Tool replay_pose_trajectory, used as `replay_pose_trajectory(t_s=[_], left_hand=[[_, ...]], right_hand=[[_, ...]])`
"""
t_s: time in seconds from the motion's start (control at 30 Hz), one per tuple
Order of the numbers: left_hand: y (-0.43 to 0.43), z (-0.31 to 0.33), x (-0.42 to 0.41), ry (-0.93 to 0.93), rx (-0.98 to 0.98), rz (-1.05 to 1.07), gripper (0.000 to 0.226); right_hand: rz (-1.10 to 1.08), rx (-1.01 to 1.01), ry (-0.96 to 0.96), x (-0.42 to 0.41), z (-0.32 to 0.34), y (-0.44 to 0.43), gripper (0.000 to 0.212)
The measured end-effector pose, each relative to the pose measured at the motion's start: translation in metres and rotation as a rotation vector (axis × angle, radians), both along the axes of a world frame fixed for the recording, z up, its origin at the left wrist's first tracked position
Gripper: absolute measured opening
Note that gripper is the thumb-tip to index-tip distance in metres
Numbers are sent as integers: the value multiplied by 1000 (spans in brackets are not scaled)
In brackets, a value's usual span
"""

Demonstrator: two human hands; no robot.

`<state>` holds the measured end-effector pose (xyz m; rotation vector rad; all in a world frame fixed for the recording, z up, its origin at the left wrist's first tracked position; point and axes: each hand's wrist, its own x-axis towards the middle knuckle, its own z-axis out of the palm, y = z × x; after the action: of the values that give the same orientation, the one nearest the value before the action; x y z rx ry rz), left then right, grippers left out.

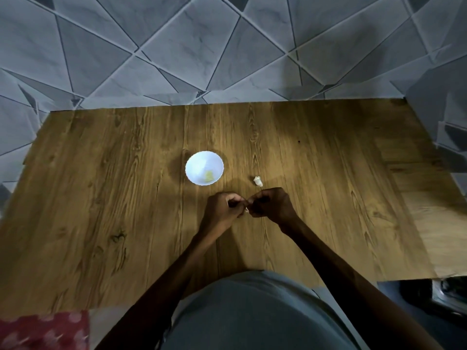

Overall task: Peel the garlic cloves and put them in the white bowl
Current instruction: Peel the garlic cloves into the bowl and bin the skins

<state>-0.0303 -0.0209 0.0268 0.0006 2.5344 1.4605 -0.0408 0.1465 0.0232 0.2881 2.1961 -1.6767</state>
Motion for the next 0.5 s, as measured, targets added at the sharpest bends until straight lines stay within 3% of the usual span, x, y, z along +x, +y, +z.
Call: replay_pose_trajectory(t_s=[0.17,0.3,0.5], left_hand=[[4,10,-1,-132,188,118,13],[3,7,-7,-219,214,145,17],[4,14,-8,-333,294,198,15]], right_hand=[[-41,-55,102,3,0,2,7],[44,-49,182,5,0,5,8],[119,81,320,5,-6,8,11]])
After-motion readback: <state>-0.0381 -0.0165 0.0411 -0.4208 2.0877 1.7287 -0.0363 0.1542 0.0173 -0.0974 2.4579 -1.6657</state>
